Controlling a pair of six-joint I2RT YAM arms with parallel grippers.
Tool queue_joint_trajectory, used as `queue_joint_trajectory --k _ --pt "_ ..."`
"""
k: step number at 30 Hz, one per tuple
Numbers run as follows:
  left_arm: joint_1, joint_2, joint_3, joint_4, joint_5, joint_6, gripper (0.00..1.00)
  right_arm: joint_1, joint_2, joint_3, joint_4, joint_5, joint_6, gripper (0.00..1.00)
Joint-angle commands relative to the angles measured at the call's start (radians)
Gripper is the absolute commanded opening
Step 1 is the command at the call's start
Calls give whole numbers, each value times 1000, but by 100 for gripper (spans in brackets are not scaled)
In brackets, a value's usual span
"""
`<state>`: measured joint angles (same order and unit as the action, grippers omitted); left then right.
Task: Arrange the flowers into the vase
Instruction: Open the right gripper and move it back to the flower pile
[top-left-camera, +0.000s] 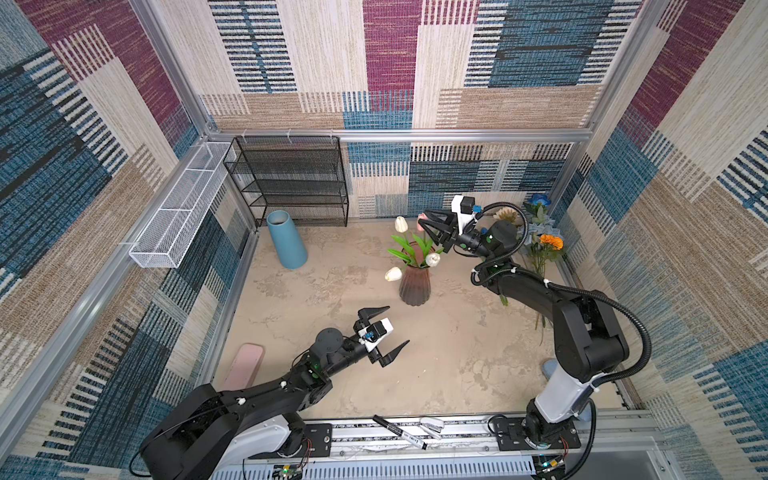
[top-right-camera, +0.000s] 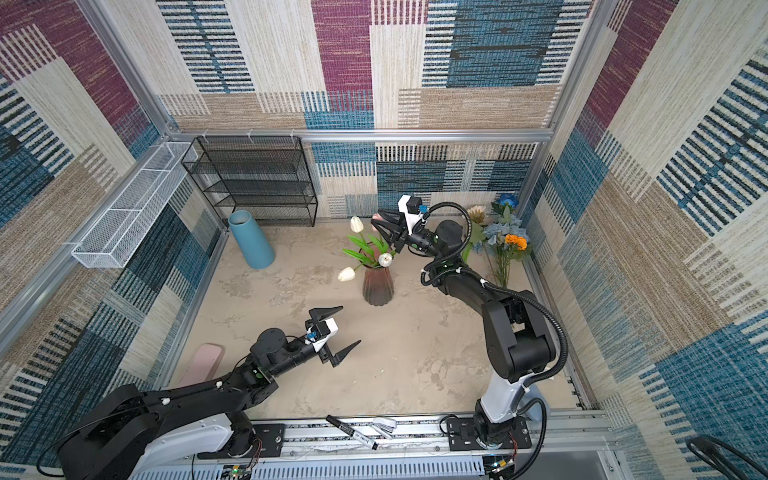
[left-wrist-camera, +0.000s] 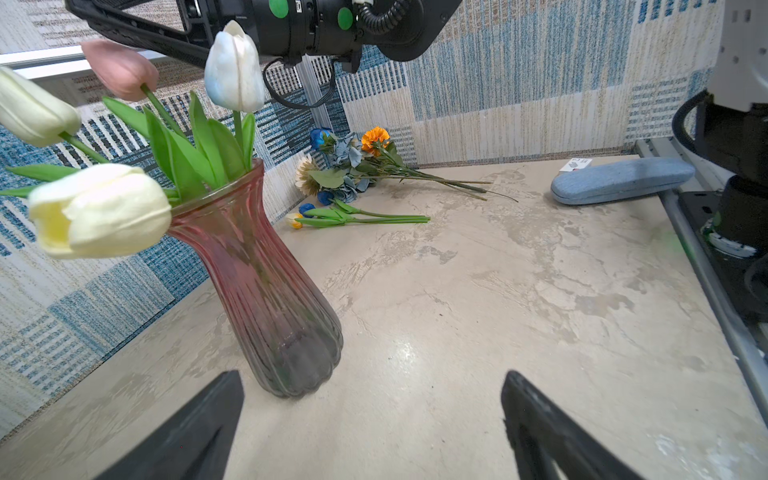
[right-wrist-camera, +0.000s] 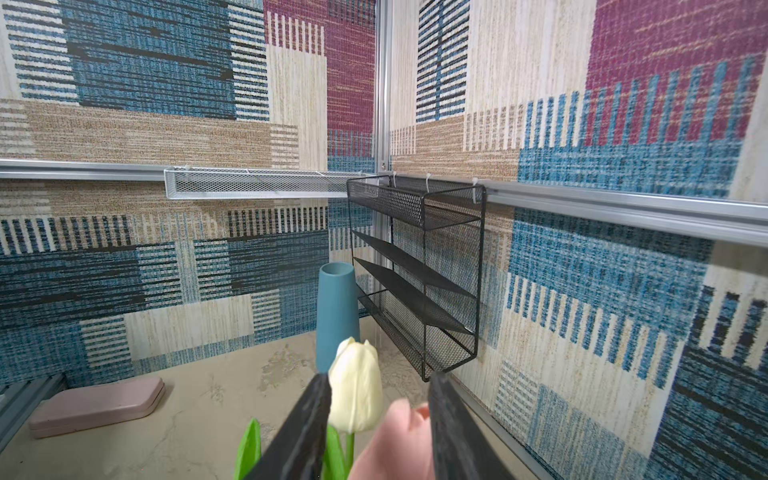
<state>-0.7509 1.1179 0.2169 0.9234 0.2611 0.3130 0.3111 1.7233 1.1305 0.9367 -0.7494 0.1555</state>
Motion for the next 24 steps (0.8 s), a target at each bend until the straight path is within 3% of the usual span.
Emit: queue_joint_trajectory --k 1,5,8,10,12,18,24 --pt "1 -1 5 26 -3 6 100 0 -38 -10 -15 49 -10 46" --pt "1 -7 3 26 -6 6 100 1 -129 -21 -83 164 -2 50" --pt "1 -22 4 11 -5 6 100 1 -210 -23 -206 387 -1 59" --pt "1 -26 6 -4 -6 8 100 -10 -224 40 -394 561 5 62" --pt "1 -25 6 1 -7 9 100 -50 -187 151 -640 649 4 62" --pt "1 25 7 44 -1 0 100 -217 -2 331 -1130 596 35 56" --pt "0 57 8 74 5 -8 100 -241 204 445 -1424 746 -26 39"
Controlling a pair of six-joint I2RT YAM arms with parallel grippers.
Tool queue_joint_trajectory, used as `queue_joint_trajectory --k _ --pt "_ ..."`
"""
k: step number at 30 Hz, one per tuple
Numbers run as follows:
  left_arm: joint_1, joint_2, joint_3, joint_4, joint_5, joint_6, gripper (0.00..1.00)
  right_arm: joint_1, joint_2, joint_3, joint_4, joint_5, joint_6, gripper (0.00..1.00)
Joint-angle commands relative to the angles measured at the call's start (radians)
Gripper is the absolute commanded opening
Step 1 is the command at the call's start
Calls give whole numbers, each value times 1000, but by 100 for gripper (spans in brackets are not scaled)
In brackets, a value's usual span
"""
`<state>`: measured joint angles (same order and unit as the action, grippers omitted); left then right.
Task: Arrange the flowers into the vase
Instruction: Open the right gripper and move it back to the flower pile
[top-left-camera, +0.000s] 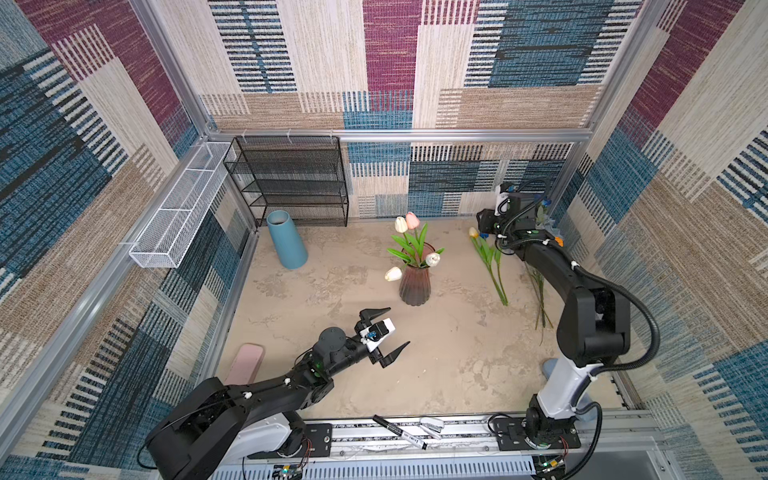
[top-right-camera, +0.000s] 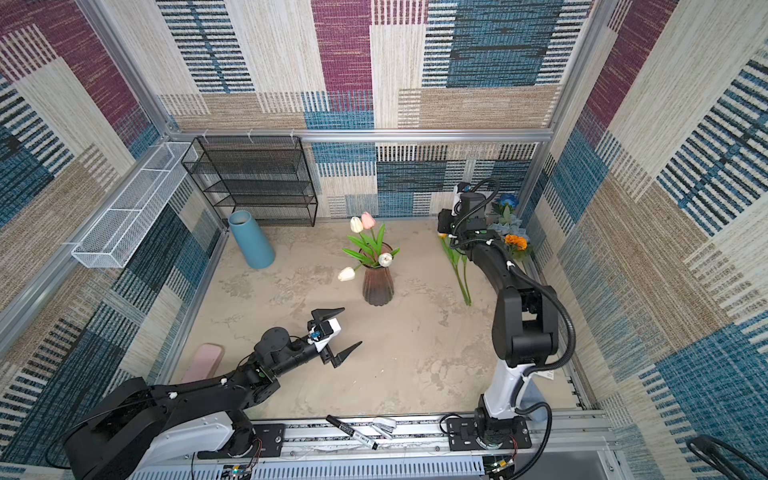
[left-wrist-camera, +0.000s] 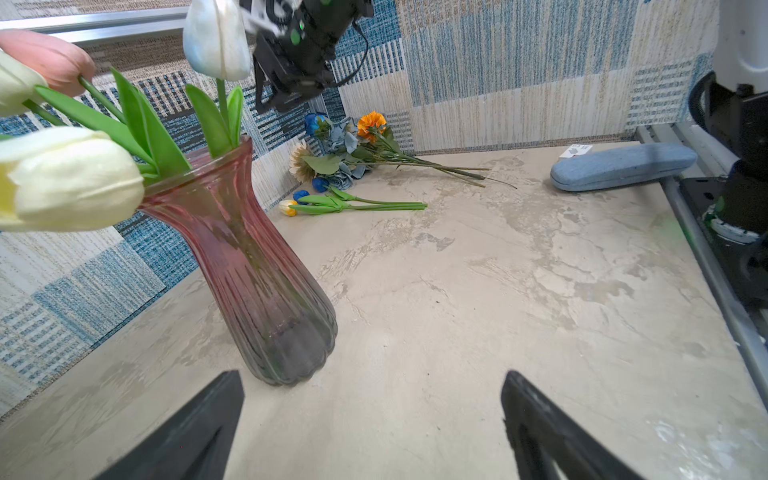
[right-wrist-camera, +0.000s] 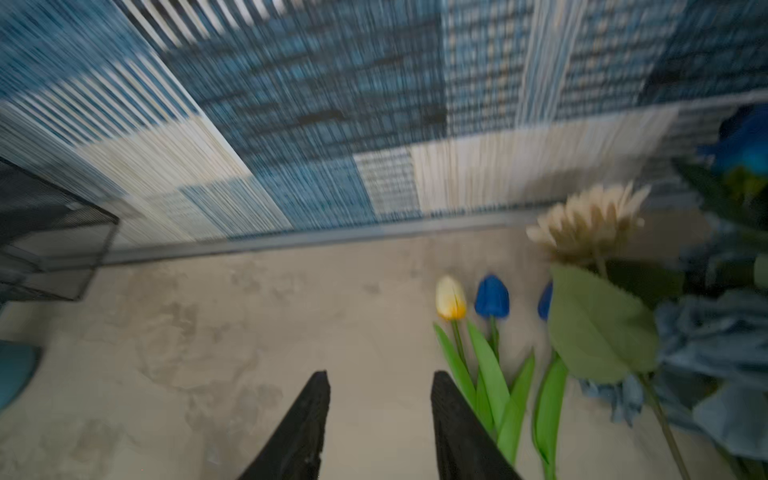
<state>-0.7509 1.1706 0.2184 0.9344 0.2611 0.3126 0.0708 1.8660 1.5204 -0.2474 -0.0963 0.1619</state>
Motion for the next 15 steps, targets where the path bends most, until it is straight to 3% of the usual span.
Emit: queue_joint_trajectory --k 1,11,15 --pt "1 1 7 62 3 -7 100 -1 90 73 -272 103 -35 38" --pt "1 -15 9 31 -3 5 100 -2 197 83 -338 209 -53 37" --pt "1 -20 9 28 0 4 100 -1 231 53 -331 198 -53 36"
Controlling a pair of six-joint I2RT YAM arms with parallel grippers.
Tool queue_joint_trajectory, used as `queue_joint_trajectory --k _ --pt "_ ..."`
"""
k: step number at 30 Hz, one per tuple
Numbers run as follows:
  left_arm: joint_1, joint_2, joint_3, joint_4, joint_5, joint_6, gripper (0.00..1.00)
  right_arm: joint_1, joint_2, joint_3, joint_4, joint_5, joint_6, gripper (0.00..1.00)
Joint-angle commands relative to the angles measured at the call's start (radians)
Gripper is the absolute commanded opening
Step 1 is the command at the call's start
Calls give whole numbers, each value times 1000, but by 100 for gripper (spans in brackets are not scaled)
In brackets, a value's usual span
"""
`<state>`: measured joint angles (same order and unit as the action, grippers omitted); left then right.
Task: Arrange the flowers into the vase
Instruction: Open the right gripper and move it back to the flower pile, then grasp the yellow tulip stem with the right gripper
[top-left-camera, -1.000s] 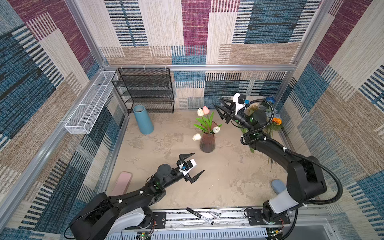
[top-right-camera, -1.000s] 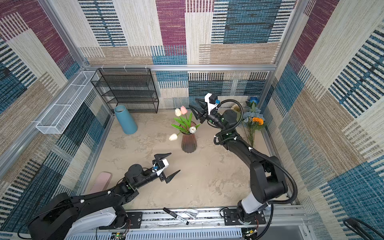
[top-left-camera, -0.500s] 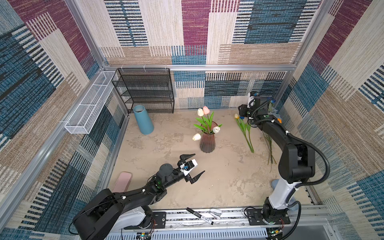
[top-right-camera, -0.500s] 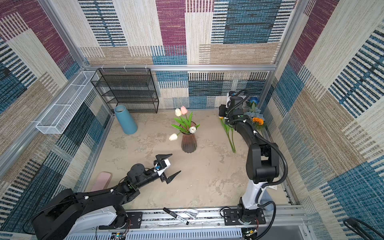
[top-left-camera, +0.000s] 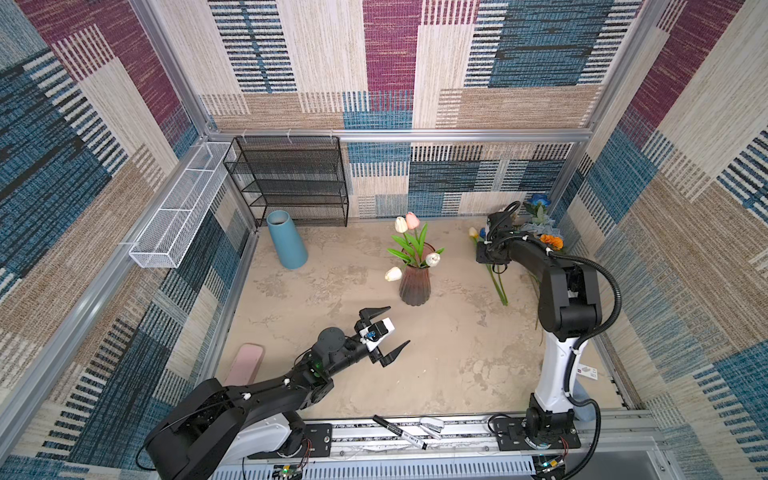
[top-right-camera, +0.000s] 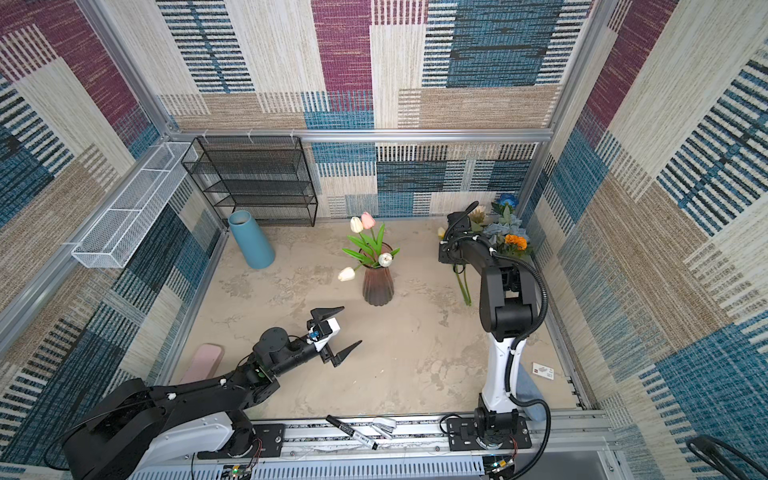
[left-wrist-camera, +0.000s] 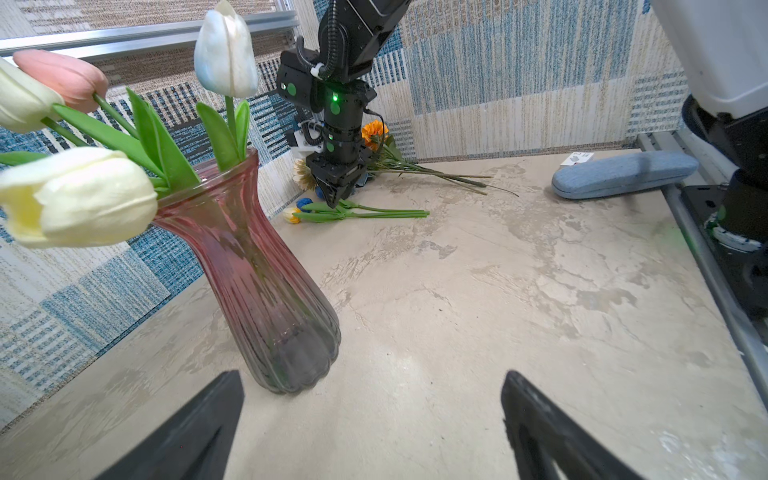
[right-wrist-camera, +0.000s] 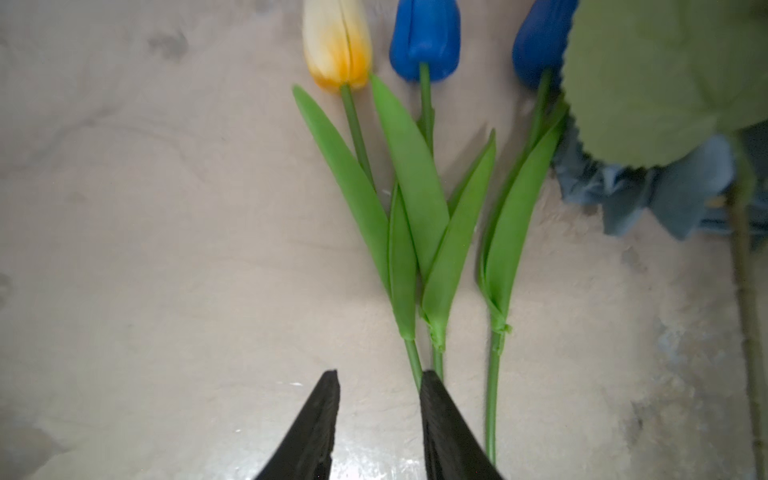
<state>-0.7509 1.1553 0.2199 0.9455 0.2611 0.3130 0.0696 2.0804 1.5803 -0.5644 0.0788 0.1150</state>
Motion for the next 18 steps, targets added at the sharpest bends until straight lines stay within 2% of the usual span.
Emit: queue_joint_trajectory --k 1,10,18 --pt "1 -5 9 14 -3 5 100 0 27 -5 -15 19 -5 36" --pt "1 -14 10 3 -6 11 100 0 43 -48 30 25 -7 28" --pt "1 -8 12 1 -5 11 100 -10 -70 -94 99 31 6 26"
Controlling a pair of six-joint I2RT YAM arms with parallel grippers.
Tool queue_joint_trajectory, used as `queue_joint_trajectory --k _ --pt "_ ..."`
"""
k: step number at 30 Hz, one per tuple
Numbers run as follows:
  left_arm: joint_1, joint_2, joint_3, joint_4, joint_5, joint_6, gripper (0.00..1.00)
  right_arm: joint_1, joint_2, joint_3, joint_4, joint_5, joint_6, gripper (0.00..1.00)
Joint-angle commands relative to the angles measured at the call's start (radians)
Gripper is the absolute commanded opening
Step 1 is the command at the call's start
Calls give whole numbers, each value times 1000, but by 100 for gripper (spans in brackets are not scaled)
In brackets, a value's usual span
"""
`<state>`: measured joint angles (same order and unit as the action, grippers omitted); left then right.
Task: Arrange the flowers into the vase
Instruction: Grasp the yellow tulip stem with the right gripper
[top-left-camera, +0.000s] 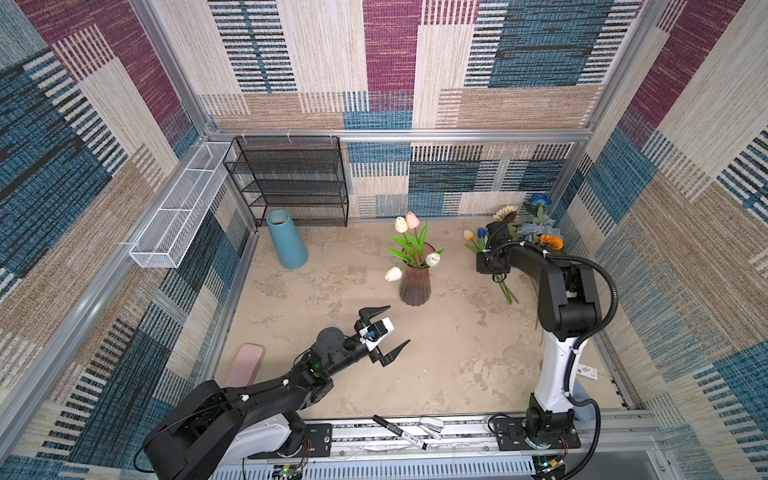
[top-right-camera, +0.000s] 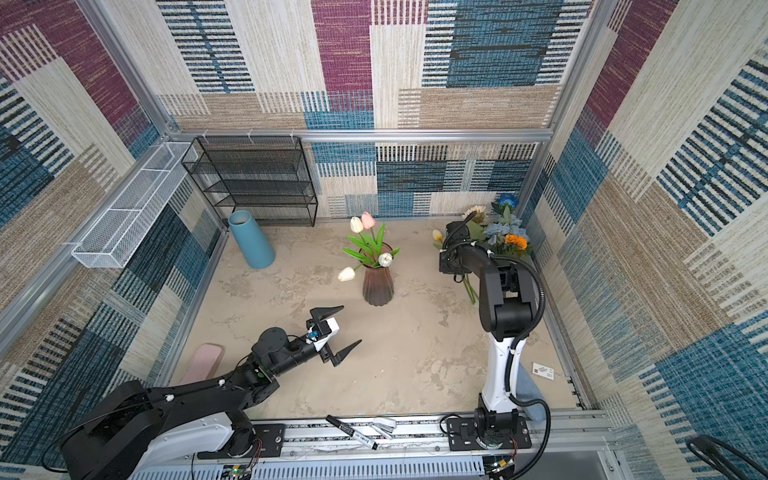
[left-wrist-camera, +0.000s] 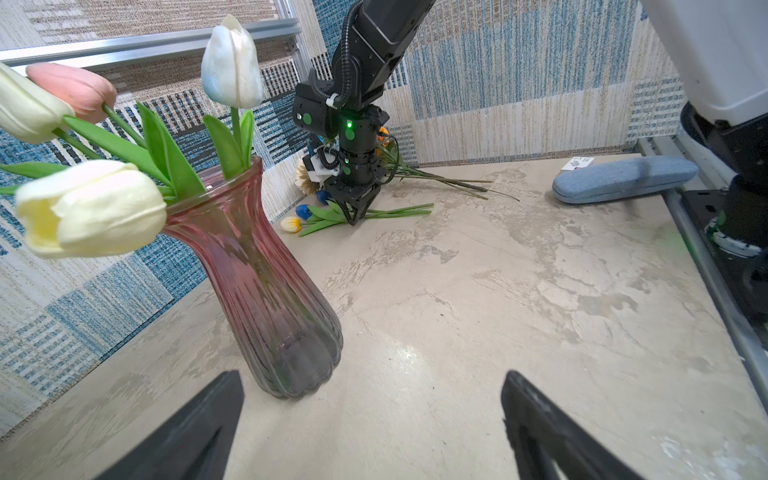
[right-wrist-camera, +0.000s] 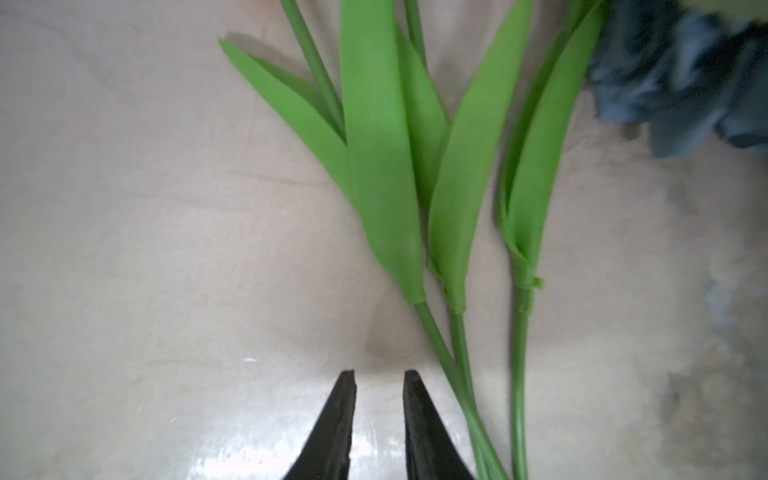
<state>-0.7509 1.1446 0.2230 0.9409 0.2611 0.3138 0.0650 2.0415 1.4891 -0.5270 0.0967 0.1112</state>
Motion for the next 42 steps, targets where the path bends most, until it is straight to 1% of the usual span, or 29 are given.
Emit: queue_joint_trajectory --k 1,4,8,11,14,16,21,26,29,33,35,37,38,41,42 --pt "1 4 10 7 -6 10 100 -8 -36 3 57 21 13 26" --pt "1 4 10 9 -3 9 100 -18 -27 9 48 31 12 30" --pt "1 -7 9 -2 -7 13 100 -27 25 18 22 41 5 28" --pt "1 -13 10 -10 -9 15 100 -29 41 -4 31 33 3 23" --pt "0 -9 11 -10 -5 13 100 -27 48 -22 41 -13 -8 18" --pt "1 -3 13 -6 -2 11 100 -27 42 -31 44 -40 -20 12" --pt "0 13 18 -4 0 4 100 -18 -16 -48 55 -99 -59 0" --pt "0 27 22 6 8 -2 100 21 -76 -42 59 -138 -88 0" --pt "1 30 22 7 6 -1 100 52 -100 -32 63 -186 -94 0" --pt "1 22 19 6 4 0 100 67 -123 -38 105 -257 -39 0" --pt "0 23 19 6 6 -2 100 69 -103 -29 113 -289 -14 1" --pt "1 20 19 5 5 0 100 74 -77 -16 105 -242 8 11" --pt "1 18 19 4 5 1 100 73 -71 -12 97 -213 17 14" --pt "1 9 18 -7 -2 7 100 74 -78 -22 89 -116 36 18" --pt "0 5 17 -10 -3 7 100 74 -80 -24 88 -94 40 21"
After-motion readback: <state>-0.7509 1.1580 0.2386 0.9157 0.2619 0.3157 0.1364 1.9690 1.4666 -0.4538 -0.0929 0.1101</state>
